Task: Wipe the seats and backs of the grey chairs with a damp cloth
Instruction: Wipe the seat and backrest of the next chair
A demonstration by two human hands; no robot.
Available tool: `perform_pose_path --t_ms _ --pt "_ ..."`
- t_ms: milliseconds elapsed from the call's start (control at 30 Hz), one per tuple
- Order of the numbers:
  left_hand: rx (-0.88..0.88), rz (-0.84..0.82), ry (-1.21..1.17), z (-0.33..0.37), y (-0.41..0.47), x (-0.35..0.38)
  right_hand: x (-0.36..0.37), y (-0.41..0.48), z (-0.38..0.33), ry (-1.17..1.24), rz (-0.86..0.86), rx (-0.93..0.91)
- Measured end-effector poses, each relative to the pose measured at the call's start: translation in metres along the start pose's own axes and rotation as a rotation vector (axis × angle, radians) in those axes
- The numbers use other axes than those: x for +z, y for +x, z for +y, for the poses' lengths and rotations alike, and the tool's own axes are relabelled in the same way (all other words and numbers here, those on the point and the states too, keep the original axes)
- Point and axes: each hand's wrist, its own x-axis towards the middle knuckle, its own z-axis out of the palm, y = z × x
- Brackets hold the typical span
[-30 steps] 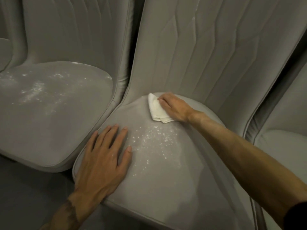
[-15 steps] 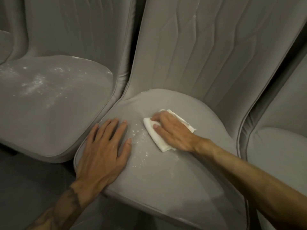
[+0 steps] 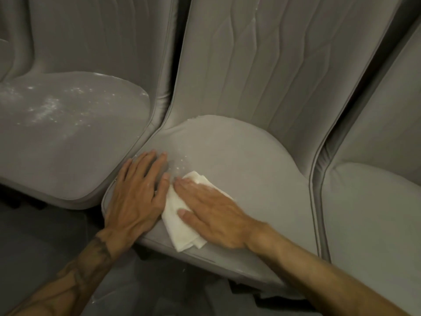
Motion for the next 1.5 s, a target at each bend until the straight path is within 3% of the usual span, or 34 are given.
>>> perform_pose_path --t_ms 133,200,367,533,767,900,1100,1167,1267,1367,1500 --pt "-0.023 0.027 -0.105 0.001 0.000 -0.006 -0.035 -0.015 0.043 -0.067 0.053 0.282" --pt "-0.033 0.028 -0.150 0.001 -0.001 -0.007 -0.027 -0.028 0.036 -0.064 0.083 0.314" --pt "-0.068 0.005 -0.272 -0.001 0.001 -0.010 0.029 -0.034 -0.046 -0.108 0.151 0.069" --pt "-0.078 -0.011 -0.347 0.001 0.002 -0.013 0.021 -0.042 -0.039 -0.094 0.115 -0.010" --pt "-0.185 0.047 -0.496 -0.002 0.006 -0.025 -0.030 0.020 0.071 -0.103 0.258 0.366" --pt "-0.160 0.064 -0.326 -0.020 0.002 -0.023 -0.055 0.108 0.084 -0.070 0.253 0.465" --pt "-0.132 0.090 -0.232 -0.035 0.000 -0.013 -0.007 0.121 0.018 -0.068 0.145 0.025" --pt "-0.132 0.099 -0.221 -0.035 0.000 -0.011 -0.024 0.123 0.048 -0.053 0.157 0.116" --pt "-0.145 0.100 -0.205 -0.035 -0.002 -0.010 -0.056 0.138 0.106 -0.104 0.212 0.421" --pt "-0.142 0.103 -0.209 -0.035 -0.002 -0.009 -0.070 0.167 0.117 -0.153 0.235 0.590" --pt "-0.136 0.119 -0.228 -0.036 -0.002 -0.008 -0.048 0.194 0.072 -0.240 0.217 0.442"
